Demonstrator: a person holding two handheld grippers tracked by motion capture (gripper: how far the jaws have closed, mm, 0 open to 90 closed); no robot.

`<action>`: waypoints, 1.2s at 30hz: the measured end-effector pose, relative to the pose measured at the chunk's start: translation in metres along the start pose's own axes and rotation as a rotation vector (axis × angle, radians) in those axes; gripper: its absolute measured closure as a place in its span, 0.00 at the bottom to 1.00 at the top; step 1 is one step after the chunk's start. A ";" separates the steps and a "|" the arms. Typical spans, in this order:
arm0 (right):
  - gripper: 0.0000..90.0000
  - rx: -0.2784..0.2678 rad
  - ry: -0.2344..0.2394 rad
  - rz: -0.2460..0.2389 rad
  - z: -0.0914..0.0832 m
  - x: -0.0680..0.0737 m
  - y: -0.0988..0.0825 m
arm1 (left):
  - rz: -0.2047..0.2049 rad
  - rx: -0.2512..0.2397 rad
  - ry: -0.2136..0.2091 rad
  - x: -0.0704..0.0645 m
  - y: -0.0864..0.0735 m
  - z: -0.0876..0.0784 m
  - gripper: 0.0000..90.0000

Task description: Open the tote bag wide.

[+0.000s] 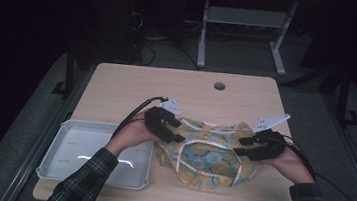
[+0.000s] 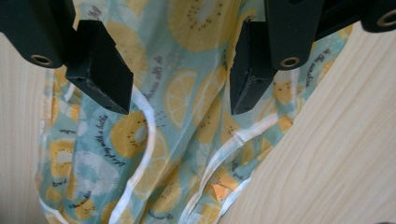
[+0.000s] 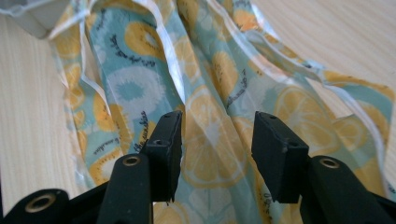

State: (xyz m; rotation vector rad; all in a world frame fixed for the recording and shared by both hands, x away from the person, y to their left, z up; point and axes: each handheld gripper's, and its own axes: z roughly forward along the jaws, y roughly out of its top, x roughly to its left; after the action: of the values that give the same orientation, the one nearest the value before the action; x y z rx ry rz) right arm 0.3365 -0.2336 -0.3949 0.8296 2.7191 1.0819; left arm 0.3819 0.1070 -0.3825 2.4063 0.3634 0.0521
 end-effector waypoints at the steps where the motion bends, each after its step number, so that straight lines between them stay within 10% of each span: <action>1: 0.58 0.008 0.002 0.001 0.002 0.000 0.000 | 0.000 0.006 -0.005 0.001 -0.001 0.002 0.43; 10: 0.69 0.036 0.007 0.007 0.008 -0.003 -0.003 | -0.014 0.050 -0.017 0.008 -0.004 0.018 0.45; 20: 0.98 0.048 0.017 -0.031 0.006 0.000 -0.004 | -0.023 0.081 -0.074 0.009 -0.008 0.017 0.98; 36: 0.99 -0.003 0.067 -0.077 -0.018 0.014 -0.004 | 0.005 0.012 -0.161 -0.012 -0.005 -0.015 1.00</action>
State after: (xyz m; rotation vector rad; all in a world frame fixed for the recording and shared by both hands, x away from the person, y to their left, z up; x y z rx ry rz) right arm 0.3178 -0.2396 -0.3829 0.6942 2.7773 1.1175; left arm 0.3671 0.1173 -0.3733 2.4039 0.2842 -0.1414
